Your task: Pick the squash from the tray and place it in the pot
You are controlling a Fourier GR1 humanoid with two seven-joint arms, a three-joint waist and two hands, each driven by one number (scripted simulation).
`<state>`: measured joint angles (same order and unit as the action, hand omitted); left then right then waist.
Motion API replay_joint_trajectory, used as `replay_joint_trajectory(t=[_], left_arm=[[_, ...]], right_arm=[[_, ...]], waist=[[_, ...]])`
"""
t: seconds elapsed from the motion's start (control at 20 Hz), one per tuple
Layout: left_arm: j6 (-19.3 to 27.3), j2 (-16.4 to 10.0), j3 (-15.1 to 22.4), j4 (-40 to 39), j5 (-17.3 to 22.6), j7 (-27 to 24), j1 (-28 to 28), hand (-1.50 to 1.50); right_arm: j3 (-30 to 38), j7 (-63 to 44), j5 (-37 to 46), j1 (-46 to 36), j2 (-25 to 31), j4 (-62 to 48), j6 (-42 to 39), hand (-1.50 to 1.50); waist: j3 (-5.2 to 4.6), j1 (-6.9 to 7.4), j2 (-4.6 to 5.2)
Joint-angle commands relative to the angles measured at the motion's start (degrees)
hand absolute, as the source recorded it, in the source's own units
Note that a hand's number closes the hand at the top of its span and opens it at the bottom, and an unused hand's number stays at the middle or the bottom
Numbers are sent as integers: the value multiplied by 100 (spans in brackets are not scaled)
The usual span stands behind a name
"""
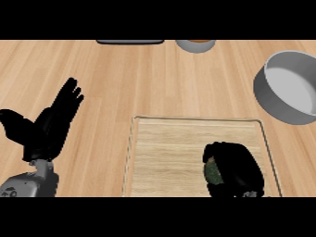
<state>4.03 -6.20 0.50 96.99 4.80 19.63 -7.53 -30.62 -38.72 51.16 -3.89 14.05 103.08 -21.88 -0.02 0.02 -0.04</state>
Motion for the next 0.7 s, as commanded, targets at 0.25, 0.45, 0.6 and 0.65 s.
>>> replay_joint_trajectory(t=[0.25, 0.45, 0.6, 0.65], left_arm=[[-42, -12, -112, 257, 12, 96, 154, 0], [66, 43, -136, 115, -83, -103, 251, 0], [48, 38, -129, 189, -70, -117, 321, 0], [18, 44, -177, 292, 14, -160, 530, 0]], right_arm=[[827, 1395, -99, 657, 824, 54, 511, 150], [2720, 2405, -1209, 1108, 2061, -235, 403, 150], [3759, 3260, -1827, 1231, 2775, -837, 272, 150], [4020, 3645, -1907, 1488, 2944, -1127, 402, 150]], waist=[[6, -34, -2], [33, -358, 15], [29, -344, 1], [29, -293, -20]])
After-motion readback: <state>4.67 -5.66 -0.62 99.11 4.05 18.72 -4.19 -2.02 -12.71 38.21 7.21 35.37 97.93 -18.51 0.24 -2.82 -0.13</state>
